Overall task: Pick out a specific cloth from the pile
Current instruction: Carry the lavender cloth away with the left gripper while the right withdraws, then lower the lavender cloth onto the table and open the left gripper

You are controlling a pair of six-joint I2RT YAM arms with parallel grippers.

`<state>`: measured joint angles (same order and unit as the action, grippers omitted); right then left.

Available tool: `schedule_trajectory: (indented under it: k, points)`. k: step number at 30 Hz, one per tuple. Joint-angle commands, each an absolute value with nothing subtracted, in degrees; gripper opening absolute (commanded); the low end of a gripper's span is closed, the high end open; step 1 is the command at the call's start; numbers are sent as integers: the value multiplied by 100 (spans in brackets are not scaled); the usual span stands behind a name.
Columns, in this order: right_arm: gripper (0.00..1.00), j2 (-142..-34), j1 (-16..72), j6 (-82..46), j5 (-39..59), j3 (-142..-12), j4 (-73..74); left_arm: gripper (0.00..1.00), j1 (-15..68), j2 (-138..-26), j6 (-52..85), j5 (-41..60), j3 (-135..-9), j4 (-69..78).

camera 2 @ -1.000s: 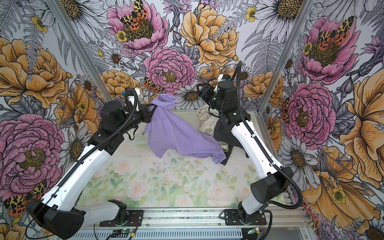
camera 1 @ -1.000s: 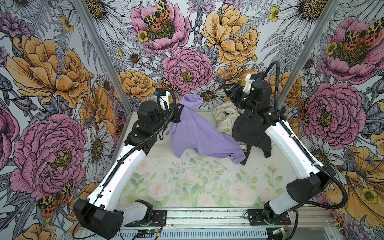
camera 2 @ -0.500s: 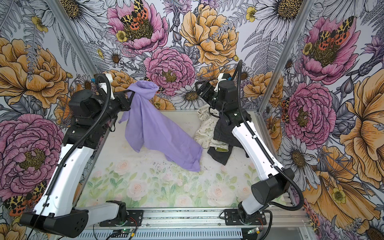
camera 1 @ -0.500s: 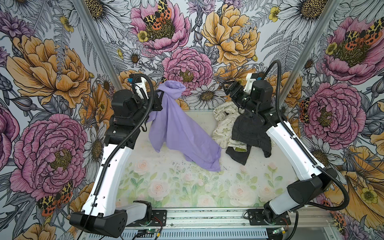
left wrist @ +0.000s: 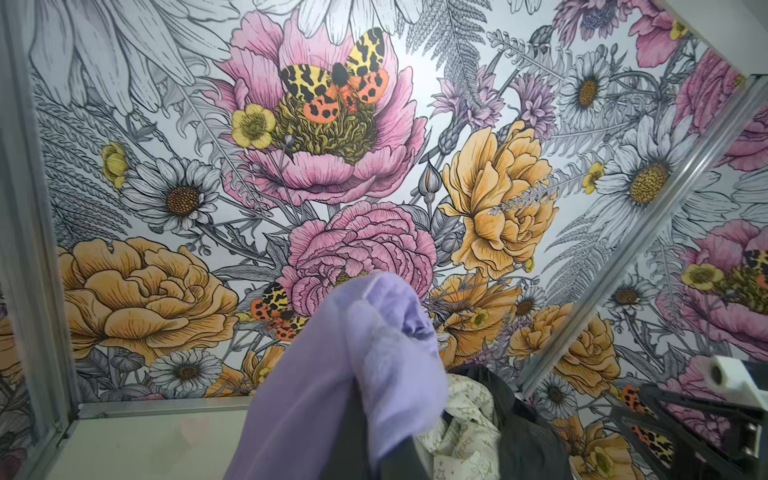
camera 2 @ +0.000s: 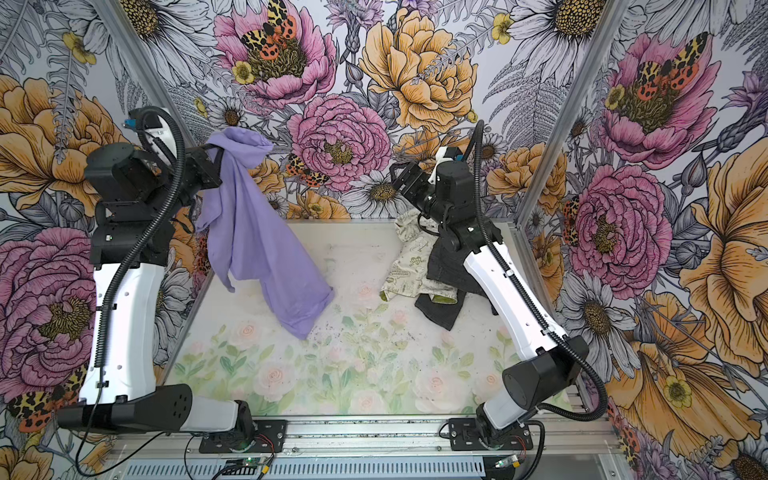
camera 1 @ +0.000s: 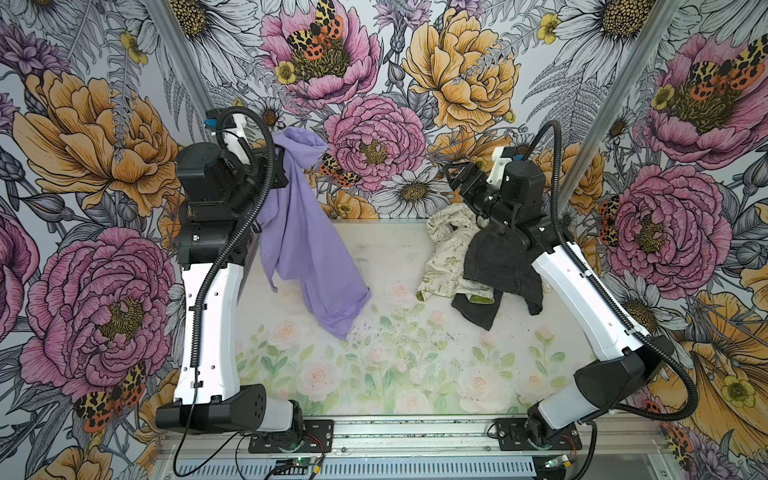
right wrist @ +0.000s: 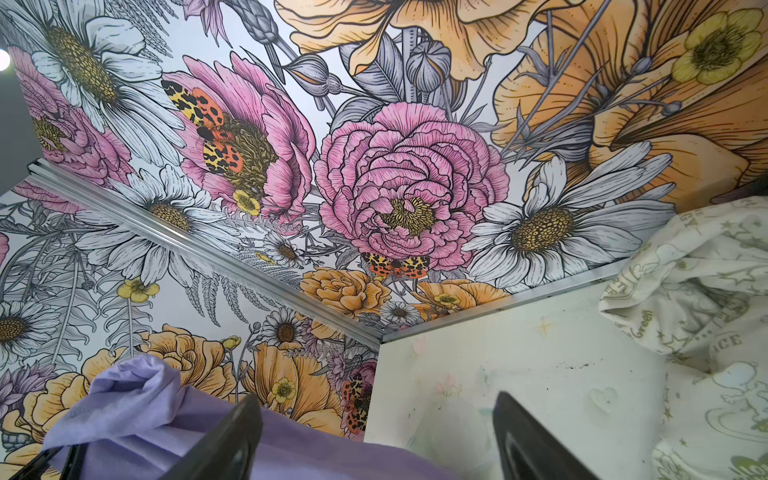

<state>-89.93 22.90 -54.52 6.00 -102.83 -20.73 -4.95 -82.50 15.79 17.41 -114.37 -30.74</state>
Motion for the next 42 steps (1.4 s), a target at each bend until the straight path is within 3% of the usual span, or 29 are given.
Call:
schedule_trajectory:
  k: [1,16,22,26,30,36,42]
  points:
    - [87,-8987,2247,-5361,615,-10380,-1991,0,-823,-8485,1450,1487,-12007,-3044]
    - [87,-9097,2000,-5339,1045,-10415,-1995,0,-1224,-11375,2268,1511,-15608,-2916]
    - [87,-9107,1864,-5342,1273,-10376,-1989,0,-1150,-11783,2733,1537,-15562,-2388]
    - [87,-9046,1765,-5335,1371,-10239,-1992,0,-842,-11210,2371,1449,-14230,-2376]
    - [87,-8966,1652,-5334,1480,-10055,-1994,0,-401,-9983,1886,998,-12014,-1978]
    - [87,-8914,1537,-5344,1612,-9833,-1986,0,-45,-8129,2241,462,-8377,-920]
    - [87,-8929,1477,-5361,1753,-9645,-1991,0,303,-6694,2698,35,-6070,-1141]
